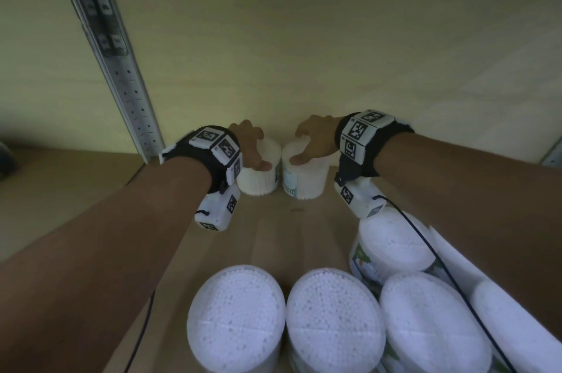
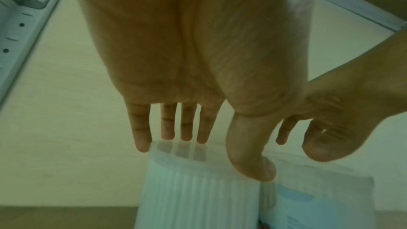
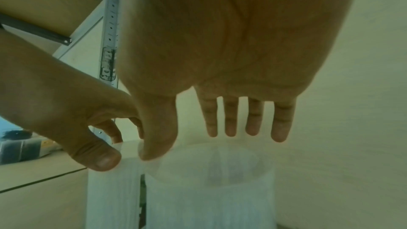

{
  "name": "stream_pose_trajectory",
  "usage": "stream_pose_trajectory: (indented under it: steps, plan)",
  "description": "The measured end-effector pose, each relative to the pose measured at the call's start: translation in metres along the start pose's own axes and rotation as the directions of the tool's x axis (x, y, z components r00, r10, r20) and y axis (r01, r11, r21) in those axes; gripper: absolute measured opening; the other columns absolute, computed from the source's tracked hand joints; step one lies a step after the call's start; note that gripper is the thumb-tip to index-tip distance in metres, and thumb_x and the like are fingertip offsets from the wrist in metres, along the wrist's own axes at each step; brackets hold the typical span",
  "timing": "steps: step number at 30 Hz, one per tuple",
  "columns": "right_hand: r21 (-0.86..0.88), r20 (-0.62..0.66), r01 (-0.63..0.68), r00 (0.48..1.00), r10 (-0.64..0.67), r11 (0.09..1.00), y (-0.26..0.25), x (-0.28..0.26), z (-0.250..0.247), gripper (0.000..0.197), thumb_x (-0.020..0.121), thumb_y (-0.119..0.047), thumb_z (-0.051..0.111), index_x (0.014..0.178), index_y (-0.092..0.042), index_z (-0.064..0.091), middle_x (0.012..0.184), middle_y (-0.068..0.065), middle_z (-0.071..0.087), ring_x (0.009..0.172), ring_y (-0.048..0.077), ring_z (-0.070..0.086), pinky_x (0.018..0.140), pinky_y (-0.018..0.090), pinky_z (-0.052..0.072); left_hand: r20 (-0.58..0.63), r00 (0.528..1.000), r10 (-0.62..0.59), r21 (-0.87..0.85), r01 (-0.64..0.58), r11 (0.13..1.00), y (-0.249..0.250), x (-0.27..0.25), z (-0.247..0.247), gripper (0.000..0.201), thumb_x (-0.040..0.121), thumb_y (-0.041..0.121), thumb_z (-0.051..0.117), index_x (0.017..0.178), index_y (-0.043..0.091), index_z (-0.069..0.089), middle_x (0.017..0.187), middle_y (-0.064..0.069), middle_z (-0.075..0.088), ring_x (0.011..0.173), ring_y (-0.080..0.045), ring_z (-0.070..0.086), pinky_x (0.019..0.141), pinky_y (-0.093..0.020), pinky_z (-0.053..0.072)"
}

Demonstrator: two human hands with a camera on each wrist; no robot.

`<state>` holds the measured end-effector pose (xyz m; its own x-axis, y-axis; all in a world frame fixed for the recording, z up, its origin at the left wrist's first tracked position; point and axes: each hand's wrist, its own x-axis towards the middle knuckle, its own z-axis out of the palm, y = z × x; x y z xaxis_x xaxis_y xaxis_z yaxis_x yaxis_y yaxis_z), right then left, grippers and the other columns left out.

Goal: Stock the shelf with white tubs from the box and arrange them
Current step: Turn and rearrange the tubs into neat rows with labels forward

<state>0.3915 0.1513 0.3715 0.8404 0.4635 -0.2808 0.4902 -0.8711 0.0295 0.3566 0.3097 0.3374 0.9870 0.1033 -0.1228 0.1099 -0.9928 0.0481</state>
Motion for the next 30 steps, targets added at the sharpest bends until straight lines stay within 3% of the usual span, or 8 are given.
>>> stream_pose_trajectory:
  steps: [3, 9, 14, 18, 21, 23, 27, 30]
  plan:
    - [-0.007, 0.014, -0.058, 0.998, 0.058, 0.998, -0.001, 0.003, 0.005, 0.081, 0.088, -0.062, 0.049, 0.143, -0.002, 0.039, 0.147, 0.014, 0.042, 0.133, 0.03, 0.043, 0.108, 0.035, 0.036, -0.014, 1.0, -0.001, 0.005, 0.001, 1.0, 0.0, -0.001, 0.0, 0.079, 0.077, 0.05, 0.07, 0.142, 0.018, 0.038, 0.146, -0.007, 0.036, 0.132, -0.027, 0.041, 0.106, -0.037, 0.038]
    - [-0.012, 0.026, -0.079, 0.997, 0.079, 0.997, -0.004, 0.005, 0.006, 0.082, 0.085, -0.057, 0.058, 0.144, -0.003, 0.037, 0.147, 0.013, 0.04, 0.133, 0.029, 0.043, 0.111, 0.037, 0.037, -0.004, 1.0, -0.008, 0.02, 0.008, 1.0, 0.0, -0.001, -0.001, 0.079, 0.077, 0.05, 0.07, 0.142, 0.018, 0.038, 0.146, -0.008, 0.037, 0.132, -0.029, 0.041, 0.106, -0.039, 0.039]
    - [0.036, 0.083, -0.031, 0.996, 0.028, 0.999, -0.003, 0.002, 0.001, 0.084, 0.086, -0.037, 0.067, 0.152, -0.016, 0.021, 0.158, 0.003, 0.022, 0.144, 0.025, 0.028, 0.116, 0.037, 0.028, 0.016, 1.0, 0.005, 0.046, -0.005, 0.999, 0.001, -0.002, -0.002, 0.08, 0.083, 0.051, 0.064, 0.146, 0.015, 0.031, 0.148, -0.01, 0.031, 0.134, -0.031, 0.037, 0.106, -0.039, 0.035]
    - [0.154, 0.089, -0.005, 0.996, -0.008, 0.988, -0.002, -0.002, 0.001, 0.082, 0.087, -0.023, 0.066, 0.153, -0.021, 0.017, 0.16, 0.0, 0.019, 0.147, 0.023, 0.021, 0.116, 0.034, 0.024, 0.022, 0.999, 0.029, 0.052, -0.03, 0.998, 0.002, -0.003, -0.003, 0.085, 0.084, 0.055, 0.061, 0.148, 0.011, 0.027, 0.148, -0.012, 0.028, 0.134, -0.03, 0.036, 0.105, -0.036, 0.034]
    - [0.152, 0.032, -0.027, 0.999, 0.023, 0.988, -0.003, -0.001, 0.003, 0.081, 0.089, -0.044, 0.061, 0.153, -0.02, 0.019, 0.159, 0.003, 0.018, 0.146, 0.026, 0.022, 0.117, 0.037, 0.024, 0.044, 0.998, 0.037, 0.06, -0.039, 0.997, 0.005, -0.007, -0.005, 0.107, 0.062, 0.072, 0.052, 0.147, 0.011, 0.029, 0.148, -0.01, 0.03, 0.133, -0.026, 0.038, 0.103, -0.032, 0.034]
    - [0.05, -0.015, -0.082, 0.996, 0.083, 0.995, -0.003, -0.002, 0.005, 0.082, 0.088, -0.058, 0.052, 0.151, -0.013, 0.024, 0.156, 0.01, 0.022, 0.142, 0.031, 0.028, 0.115, 0.039, 0.027, 0.044, 0.998, 0.033, 0.065, -0.035, 0.997, 0.005, -0.008, -0.006, 0.112, 0.051, 0.07, 0.046, 0.146, 0.013, 0.031, 0.147, -0.01, 0.032, 0.132, -0.026, 0.039, 0.102, -0.033, 0.036]
    - [0.025, -0.012, -0.119, 0.993, 0.119, 0.993, -0.001, 0.0, 0.011, 0.08, 0.087, -0.06, 0.053, 0.141, -0.003, 0.041, 0.147, 0.016, 0.04, 0.134, 0.033, 0.041, 0.109, 0.037, 0.034, 0.004, 1.0, 0.002, 0.05, -0.002, 0.999, 0.002, -0.005, -0.003, 0.082, 0.077, 0.054, 0.068, 0.143, 0.017, 0.036, 0.146, -0.008, 0.035, 0.133, -0.027, 0.04, 0.105, -0.035, 0.038]
    - [0.03, 0.006, -0.131, 0.991, 0.131, 0.991, -0.003, 0.0, 0.009, 0.082, 0.087, -0.062, 0.05, 0.142, -0.001, 0.04, 0.146, 0.016, 0.042, 0.132, 0.031, 0.045, 0.107, 0.035, 0.038, 0.012, 1.0, 0.02, 0.069, -0.021, 0.997, 0.003, -0.003, -0.001, 0.078, 0.086, 0.05, 0.062, 0.146, 0.013, 0.029, 0.147, -0.011, 0.031, 0.133, -0.03, 0.038, 0.103, -0.037, 0.037]
